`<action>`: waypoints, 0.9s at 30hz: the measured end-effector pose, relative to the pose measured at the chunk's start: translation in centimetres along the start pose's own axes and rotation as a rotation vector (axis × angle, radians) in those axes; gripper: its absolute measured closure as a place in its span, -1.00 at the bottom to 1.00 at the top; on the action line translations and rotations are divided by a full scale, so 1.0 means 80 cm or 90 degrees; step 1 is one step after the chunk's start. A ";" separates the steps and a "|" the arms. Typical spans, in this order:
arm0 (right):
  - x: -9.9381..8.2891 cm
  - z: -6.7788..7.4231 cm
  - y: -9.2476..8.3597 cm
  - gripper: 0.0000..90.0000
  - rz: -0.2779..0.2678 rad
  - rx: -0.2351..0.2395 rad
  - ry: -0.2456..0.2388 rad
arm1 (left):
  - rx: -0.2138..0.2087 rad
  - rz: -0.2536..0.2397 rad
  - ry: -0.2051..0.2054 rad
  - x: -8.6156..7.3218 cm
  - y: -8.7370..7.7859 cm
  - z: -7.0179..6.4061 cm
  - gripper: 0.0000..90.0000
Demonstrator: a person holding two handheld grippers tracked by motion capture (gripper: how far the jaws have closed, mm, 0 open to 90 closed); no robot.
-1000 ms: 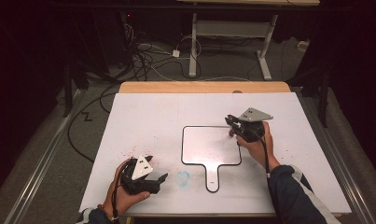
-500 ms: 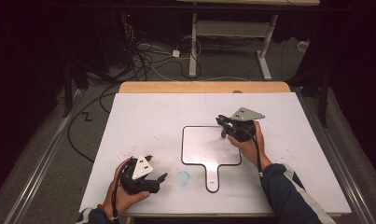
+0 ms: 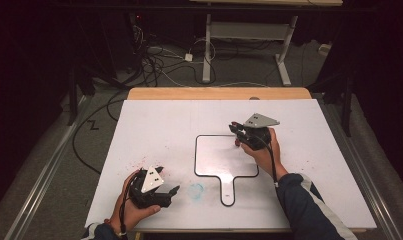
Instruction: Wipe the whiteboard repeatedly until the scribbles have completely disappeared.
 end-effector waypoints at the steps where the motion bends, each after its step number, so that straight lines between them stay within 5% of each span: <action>1: 0.000 -0.001 0.001 0.81 0.000 -0.001 -0.001 | 0.000 0.000 0.000 0.000 0.000 0.000 -0.59; 6: -0.006 -0.017 0.002 0.81 0.004 -0.041 0.010 | 0.000 -0.001 -0.001 0.000 0.000 0.000 -0.59; 14: -0.001 0.005 -0.008 0.81 -0.001 0.034 0.011 | -0.003 0.004 -0.001 -0.001 0.000 0.000 -0.59; 17: -0.002 0.010 -0.016 0.81 0.004 0.034 0.002 | -0.003 0.005 -0.001 -0.001 0.000 -0.001 -0.59; 19: -0.005 0.006 -0.018 0.81 0.013 0.008 -0.006 | -0.002 0.003 0.000 0.000 0.000 -0.002 -0.59; 22: -0.008 -0.001 -0.021 0.81 0.007 0.004 0.022 | -0.003 0.003 0.002 0.000 0.000 -0.003 -0.59; 27: -0.012 0.019 -0.036 0.81 -0.019 0.052 0.039 | -0.004 0.003 0.000 0.000 -0.001 -0.002 -0.59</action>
Point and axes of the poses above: each handheld gripper's, and its own axes: y roughly forward along the jaws, x roughly out of its top, z roughly to its left, the point moved 3 cm from there along y, roughly forward along the jaws, and after that the axes turned 7 degrees about -y, right-handed, at the moved point
